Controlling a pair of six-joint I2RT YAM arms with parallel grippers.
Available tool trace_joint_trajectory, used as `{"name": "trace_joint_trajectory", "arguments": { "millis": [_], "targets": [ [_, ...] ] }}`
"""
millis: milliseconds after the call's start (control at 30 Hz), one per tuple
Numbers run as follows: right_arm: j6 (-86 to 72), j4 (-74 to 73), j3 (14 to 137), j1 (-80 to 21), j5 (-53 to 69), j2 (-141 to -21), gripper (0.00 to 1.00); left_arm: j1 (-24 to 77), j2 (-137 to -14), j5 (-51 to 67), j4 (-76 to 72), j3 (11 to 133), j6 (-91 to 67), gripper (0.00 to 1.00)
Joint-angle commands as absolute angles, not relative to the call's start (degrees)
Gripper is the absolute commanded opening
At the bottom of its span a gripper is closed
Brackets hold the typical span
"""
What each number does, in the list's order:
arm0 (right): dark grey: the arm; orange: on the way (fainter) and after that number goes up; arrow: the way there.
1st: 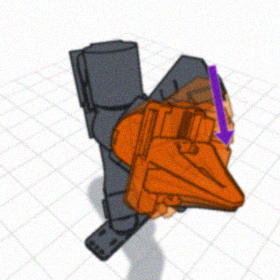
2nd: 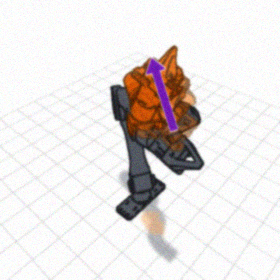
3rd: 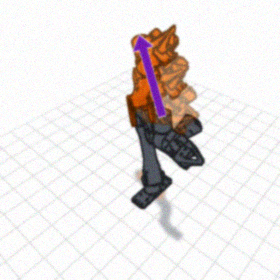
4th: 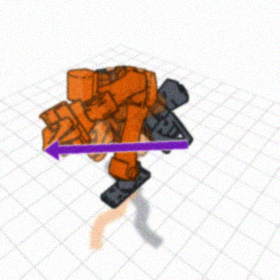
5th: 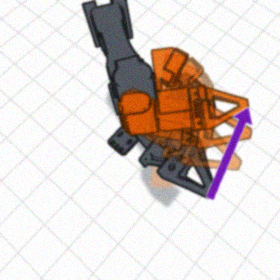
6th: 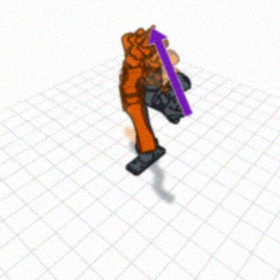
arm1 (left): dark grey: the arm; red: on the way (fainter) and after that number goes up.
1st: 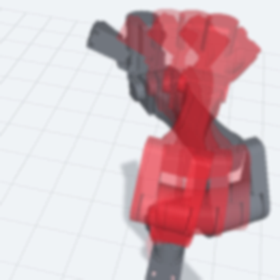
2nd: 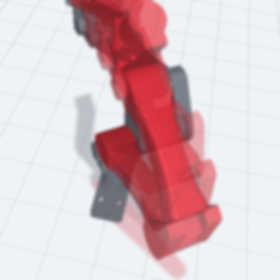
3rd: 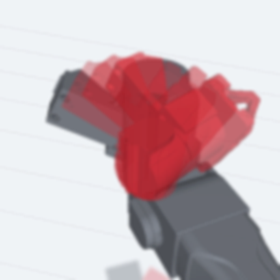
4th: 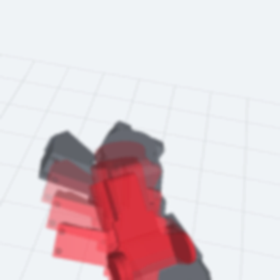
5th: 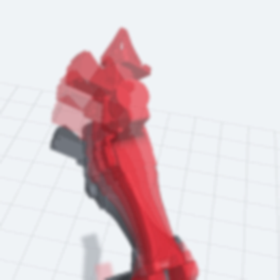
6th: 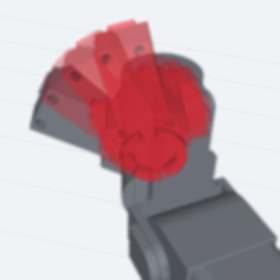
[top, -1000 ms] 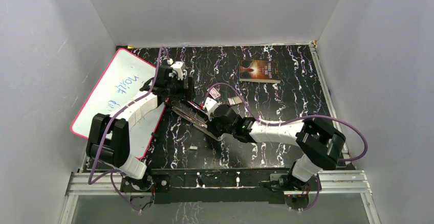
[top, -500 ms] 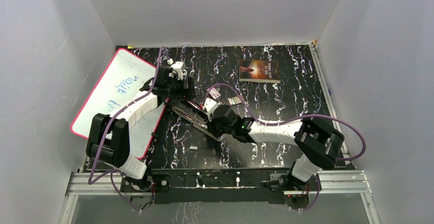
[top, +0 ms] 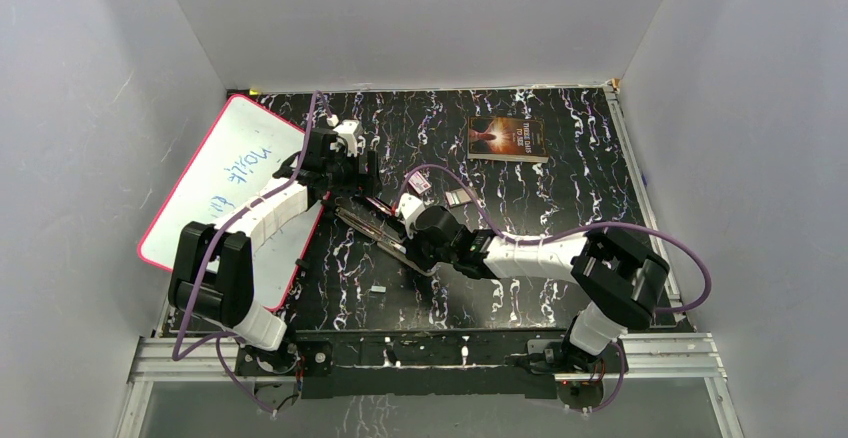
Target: Load the staples into the stapler
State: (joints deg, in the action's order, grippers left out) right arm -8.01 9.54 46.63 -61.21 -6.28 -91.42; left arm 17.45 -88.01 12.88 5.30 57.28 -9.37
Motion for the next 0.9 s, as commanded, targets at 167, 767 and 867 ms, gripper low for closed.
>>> {"name": "trace_joint_trajectory", "arguments": {
  "millis": [167, 767, 867],
  "targets": [
    [-8.94, 9.37, 49.31, -61.48, -7.56, -91.71, 0.00, 17.27, -88.29, 13.18, 6.51, 58.89, -8.59, 0.91],
    [-7.56, 9.93, 51.22, -61.46, -7.63, -89.34, 0.00, 17.23, -88.35, 13.05, 6.66, 58.90, -8.49, 0.91],
    [-7.56, 9.67, 51.28, -61.51, -8.18, -89.49, 0.00, 17.23, -88.38, 13.01, 6.68, 58.93, -8.52, 0.91]
  ]
}}
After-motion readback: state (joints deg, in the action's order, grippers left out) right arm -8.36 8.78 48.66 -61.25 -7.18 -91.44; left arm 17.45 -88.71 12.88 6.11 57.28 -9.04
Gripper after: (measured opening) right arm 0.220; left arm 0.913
